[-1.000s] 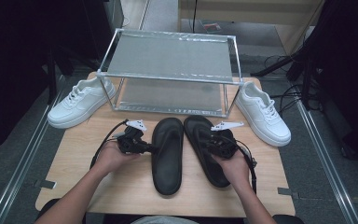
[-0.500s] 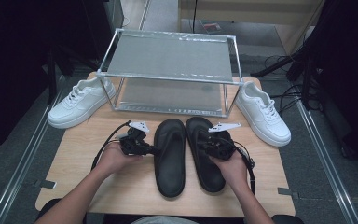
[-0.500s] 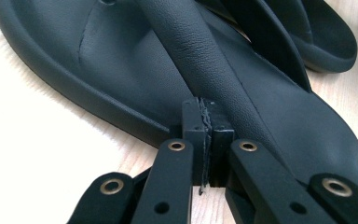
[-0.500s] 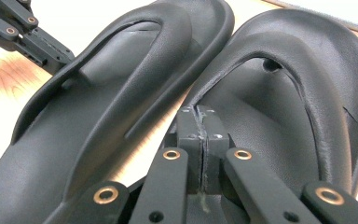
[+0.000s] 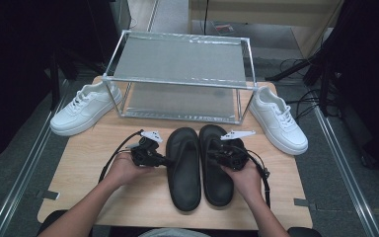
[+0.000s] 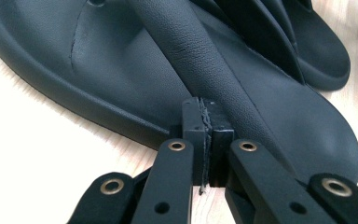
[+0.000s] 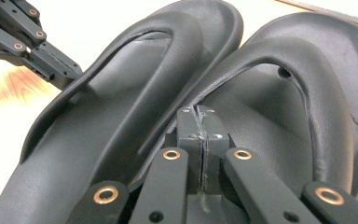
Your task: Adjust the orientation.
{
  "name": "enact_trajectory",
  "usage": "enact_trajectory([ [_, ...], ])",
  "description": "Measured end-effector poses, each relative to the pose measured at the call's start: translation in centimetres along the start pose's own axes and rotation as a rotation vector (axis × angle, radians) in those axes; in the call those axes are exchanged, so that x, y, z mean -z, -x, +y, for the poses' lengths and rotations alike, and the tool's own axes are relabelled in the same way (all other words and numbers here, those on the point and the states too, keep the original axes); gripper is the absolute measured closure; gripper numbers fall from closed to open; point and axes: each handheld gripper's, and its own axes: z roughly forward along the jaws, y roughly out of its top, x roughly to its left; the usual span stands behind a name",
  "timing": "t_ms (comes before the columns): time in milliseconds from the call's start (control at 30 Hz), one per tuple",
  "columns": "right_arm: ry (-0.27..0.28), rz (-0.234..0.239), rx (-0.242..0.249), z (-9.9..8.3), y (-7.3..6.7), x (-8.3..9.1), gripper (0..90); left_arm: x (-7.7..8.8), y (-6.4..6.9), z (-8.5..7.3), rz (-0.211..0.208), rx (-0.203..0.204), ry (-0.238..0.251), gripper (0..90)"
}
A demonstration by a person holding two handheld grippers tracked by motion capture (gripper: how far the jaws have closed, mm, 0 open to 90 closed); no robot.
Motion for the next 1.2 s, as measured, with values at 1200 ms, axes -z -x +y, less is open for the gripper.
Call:
enact_trajectory([
  [1200, 0.043, -0.008, -0.032, -0.6, 0.5, 1.2, 75.3, 3.1, 0.6, -0.1, 0.025, -0.001, 0.085, 73.5],
])
